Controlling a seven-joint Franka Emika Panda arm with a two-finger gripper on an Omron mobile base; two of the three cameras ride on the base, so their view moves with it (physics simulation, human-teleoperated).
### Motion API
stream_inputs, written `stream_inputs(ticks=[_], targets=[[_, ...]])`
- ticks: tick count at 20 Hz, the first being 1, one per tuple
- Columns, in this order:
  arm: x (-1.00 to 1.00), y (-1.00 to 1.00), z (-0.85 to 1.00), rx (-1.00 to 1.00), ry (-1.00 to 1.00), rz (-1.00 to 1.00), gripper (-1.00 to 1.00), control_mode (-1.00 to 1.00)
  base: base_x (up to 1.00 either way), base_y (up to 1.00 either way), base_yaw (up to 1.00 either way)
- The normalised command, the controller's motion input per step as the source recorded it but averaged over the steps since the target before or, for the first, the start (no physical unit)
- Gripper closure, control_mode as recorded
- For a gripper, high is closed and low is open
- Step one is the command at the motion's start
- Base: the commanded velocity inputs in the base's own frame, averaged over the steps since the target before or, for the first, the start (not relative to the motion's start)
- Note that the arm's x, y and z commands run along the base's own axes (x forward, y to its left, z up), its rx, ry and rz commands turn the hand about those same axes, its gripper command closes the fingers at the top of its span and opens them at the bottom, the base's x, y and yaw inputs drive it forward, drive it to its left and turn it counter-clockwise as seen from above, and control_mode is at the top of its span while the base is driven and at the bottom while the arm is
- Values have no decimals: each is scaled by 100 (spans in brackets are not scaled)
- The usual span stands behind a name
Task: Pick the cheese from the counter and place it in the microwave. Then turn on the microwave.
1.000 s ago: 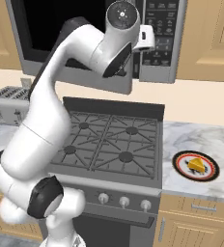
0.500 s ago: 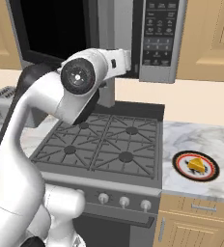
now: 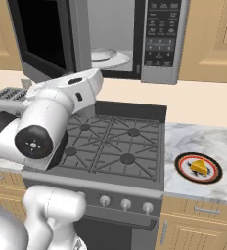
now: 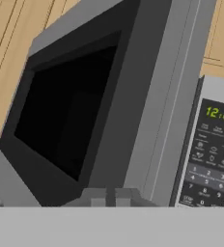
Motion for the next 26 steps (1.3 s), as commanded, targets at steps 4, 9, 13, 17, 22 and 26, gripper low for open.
stream_inputs(ticks=[4,9,13,17,22,26], targets=[[-62,8,0,-4,-16,4,-100,-100,0,0,0],[-65,-52,2,3,-17,9,-100,-100,0,0,0],[-33,-76,1,15,-7,12,-100,-100,0,0,0],[-3,-53,-6,28,1,11,-100,-100,0,0,0],[5,-26,-22,37,14,13,-100,-100,0,0,0],[28,-3,-11,34,21,15,-100,-100,0,0,0]])
